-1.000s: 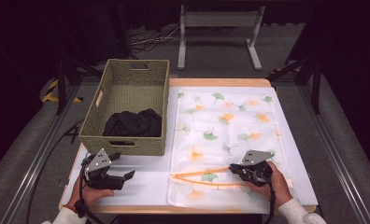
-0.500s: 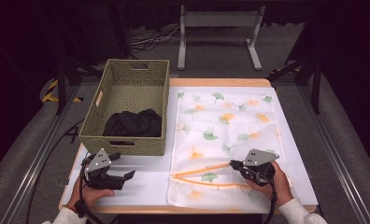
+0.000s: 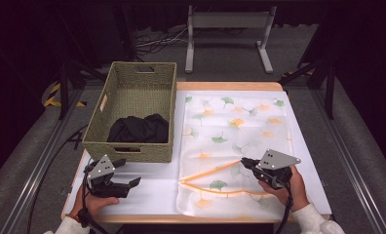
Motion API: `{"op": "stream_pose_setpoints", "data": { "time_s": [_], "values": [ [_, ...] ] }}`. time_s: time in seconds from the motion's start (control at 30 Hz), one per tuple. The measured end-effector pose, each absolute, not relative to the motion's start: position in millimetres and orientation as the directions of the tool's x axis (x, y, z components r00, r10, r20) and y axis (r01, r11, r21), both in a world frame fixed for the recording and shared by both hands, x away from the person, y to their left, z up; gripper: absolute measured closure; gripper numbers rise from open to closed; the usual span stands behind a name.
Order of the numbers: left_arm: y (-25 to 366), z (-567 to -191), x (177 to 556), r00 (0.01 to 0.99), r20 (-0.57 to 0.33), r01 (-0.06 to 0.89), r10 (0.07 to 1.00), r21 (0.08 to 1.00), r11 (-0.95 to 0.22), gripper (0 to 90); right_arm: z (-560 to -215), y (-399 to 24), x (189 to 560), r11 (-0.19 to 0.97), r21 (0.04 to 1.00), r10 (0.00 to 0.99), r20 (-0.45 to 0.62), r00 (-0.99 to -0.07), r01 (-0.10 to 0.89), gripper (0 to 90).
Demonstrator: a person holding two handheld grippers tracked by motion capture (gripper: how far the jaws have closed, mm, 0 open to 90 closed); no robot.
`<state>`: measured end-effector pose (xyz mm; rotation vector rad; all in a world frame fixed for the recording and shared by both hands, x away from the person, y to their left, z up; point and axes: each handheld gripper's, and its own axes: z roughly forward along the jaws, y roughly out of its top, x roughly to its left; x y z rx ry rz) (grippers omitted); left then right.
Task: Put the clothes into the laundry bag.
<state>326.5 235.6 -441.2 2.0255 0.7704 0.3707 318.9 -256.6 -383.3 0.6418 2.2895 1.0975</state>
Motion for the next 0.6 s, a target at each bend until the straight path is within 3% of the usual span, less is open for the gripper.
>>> {"op": "stream_pose_setpoints", "data": {
  "time_s": [0.6],
  "values": [
    [236, -441, 326, 0.759, -0.047, 0.378, 0.649, 0.844, -0.381, 13.9, -351, -246, 325, 0.515, 0.849, 0.641, -0.294, -0.709, 0.113, 88.8]
  ]
}}
